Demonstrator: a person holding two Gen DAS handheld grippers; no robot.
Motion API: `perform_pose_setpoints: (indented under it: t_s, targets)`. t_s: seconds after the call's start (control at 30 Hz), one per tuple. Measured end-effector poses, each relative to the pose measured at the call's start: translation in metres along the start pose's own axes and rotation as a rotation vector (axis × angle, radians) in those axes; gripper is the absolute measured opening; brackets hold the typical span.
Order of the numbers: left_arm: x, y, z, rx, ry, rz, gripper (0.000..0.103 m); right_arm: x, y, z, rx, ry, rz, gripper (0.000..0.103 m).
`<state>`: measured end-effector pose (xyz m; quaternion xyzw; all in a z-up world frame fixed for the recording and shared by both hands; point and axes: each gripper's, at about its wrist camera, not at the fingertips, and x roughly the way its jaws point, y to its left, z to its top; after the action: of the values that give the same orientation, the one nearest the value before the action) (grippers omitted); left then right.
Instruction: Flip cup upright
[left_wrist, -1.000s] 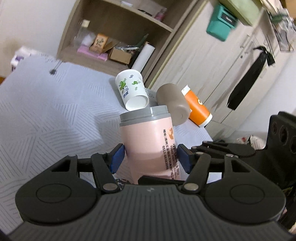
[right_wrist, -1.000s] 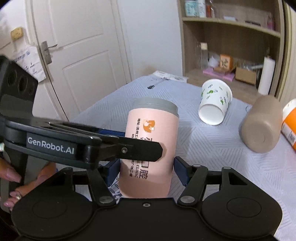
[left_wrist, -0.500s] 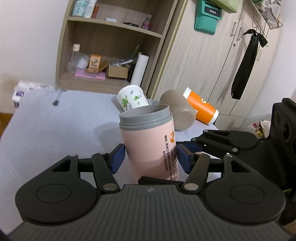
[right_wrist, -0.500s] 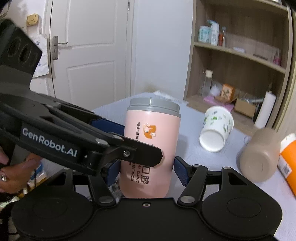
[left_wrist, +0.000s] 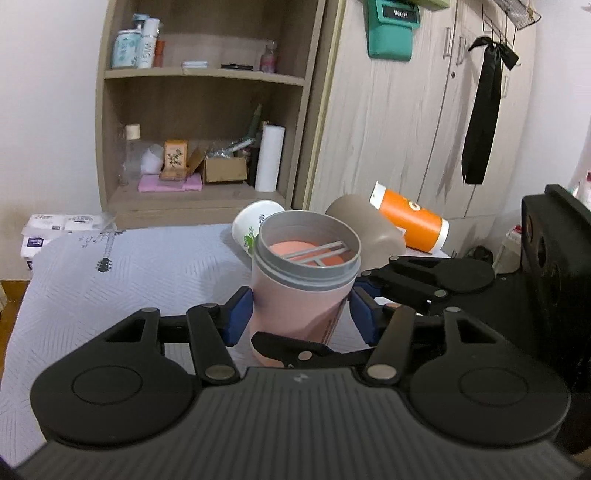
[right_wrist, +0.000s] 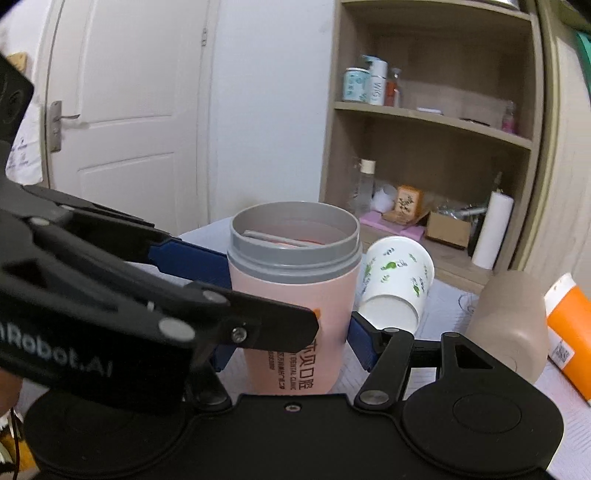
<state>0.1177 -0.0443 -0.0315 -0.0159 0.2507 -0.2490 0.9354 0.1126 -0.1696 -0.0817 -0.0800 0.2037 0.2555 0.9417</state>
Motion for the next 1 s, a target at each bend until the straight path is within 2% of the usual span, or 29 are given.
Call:
perform_pose_setpoints:
  t_s: [0.23, 0.47, 0.6, 0.7, 1.0]
  targets:
    - [0.003, -0.004, 0.000, 0.018, -0.002, -0.003, 0.056, -0.001, -0.004, -0.003, 0.028, -0.010, 0.004, 0.068]
    - [0.002, -0.007, -0.001, 0.021, 0.000, 0.013, 0.056, -0.002, 0.000, -0.005, -0.011, -0.014, -0.002, 0.069]
    - [0.002, -0.003, -0.002, -0.008, 0.018, 0.007, 0.061, -0.003, -0.002, -0.005, -0.001, -0.002, -0.004, 0.073]
    - [-0.001, 0.001, -0.003, -0.030, 0.017, 0.016, 0.066, -0.007, -0.003, -0.007, 0.011, -0.003, -0.013, 0.080]
    - [-0.024, 0.008, -0.016, -0.108, 0.001, 0.039, 0.074, -0.034, -0.003, -0.019, 0.054, -0.039, -0.062, 0.082]
